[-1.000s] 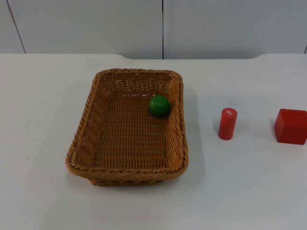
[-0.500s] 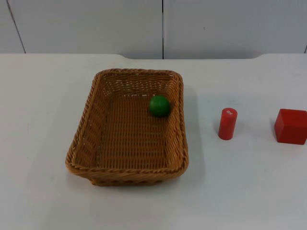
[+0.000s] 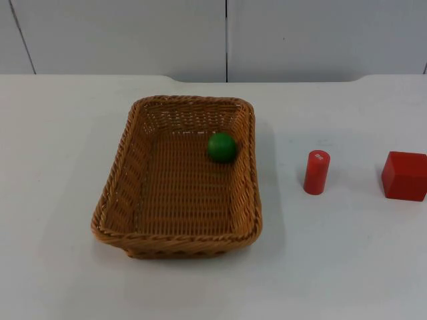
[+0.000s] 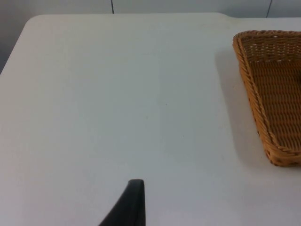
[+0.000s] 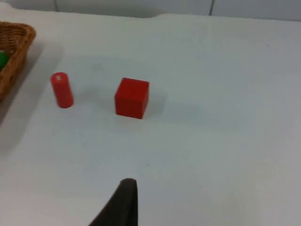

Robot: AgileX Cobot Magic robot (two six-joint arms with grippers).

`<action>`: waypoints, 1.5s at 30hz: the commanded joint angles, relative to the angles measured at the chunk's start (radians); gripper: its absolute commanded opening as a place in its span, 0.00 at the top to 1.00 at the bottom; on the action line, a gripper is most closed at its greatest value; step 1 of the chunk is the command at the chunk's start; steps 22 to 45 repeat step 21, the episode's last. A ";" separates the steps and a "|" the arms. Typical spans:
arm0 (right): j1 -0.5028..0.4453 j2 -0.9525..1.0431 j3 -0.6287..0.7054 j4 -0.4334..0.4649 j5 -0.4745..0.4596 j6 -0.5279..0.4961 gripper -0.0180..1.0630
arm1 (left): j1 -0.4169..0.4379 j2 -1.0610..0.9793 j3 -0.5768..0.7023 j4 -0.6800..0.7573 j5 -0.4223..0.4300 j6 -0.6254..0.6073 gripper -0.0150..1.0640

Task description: Pick up the basket with the left hand and place the object to the left of the red cylinder into the basket with the right hand.

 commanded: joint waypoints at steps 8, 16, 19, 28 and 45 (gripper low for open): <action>-0.071 -0.003 0.002 -0.002 -0.005 0.004 0.01 | 0.002 -0.004 0.003 0.000 0.002 0.000 0.01; -0.071 -0.003 0.002 -0.002 -0.005 0.004 0.01 | 0.002 -0.004 0.003 0.000 0.002 0.000 0.01; -0.071 -0.003 0.002 -0.002 -0.005 0.004 0.01 | 0.002 -0.004 0.003 0.000 0.002 0.000 0.01; -0.071 -0.003 0.002 0.011 -0.005 0.006 0.01 | 0.002 -0.004 0.003 0.000 0.002 0.000 0.01; -0.071 -0.003 0.002 0.011 -0.005 0.006 0.01 | 0.002 -0.004 0.003 0.000 0.002 0.000 0.01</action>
